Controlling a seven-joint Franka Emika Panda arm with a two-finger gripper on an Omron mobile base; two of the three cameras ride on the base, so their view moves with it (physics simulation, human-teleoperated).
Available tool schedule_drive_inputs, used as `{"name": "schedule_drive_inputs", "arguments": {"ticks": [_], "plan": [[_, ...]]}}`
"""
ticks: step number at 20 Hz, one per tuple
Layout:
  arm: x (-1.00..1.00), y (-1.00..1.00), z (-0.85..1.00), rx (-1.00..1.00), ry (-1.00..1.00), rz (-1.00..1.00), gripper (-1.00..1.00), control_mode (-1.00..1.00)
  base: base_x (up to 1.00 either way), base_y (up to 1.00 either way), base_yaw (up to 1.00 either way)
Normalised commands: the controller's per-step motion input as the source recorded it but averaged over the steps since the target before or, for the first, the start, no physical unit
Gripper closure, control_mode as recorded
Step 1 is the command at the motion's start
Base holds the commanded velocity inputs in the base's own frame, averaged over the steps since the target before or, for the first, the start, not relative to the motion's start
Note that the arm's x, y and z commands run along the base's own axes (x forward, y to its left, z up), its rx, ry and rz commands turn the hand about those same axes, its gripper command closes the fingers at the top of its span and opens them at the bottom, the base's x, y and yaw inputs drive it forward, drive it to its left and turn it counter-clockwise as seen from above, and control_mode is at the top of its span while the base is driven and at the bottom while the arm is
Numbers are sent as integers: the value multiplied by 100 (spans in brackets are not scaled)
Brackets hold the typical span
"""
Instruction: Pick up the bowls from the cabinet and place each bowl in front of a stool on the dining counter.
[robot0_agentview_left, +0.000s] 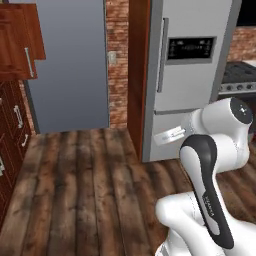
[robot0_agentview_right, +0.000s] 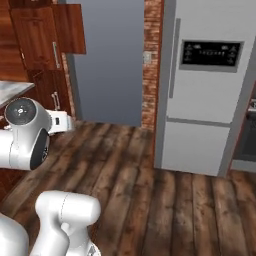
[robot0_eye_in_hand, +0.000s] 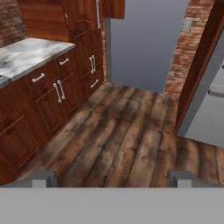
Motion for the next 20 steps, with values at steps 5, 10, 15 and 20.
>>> {"name": "schedule_drive_inputs", "arguments": {"ticks": [5, 10, 15, 20], "plan": [[0, 0, 0, 0, 0, 0, -100, 100, 100, 13, 27], [0, 0, 0, 0, 0, 0, -100, 100, 100, 16, 23], [0, 0, 0, 0, 0, 0, -100, 100, 100, 12, 14], [0, 0, 0, 0, 0, 0, -100, 100, 100, 32, 2]]}}
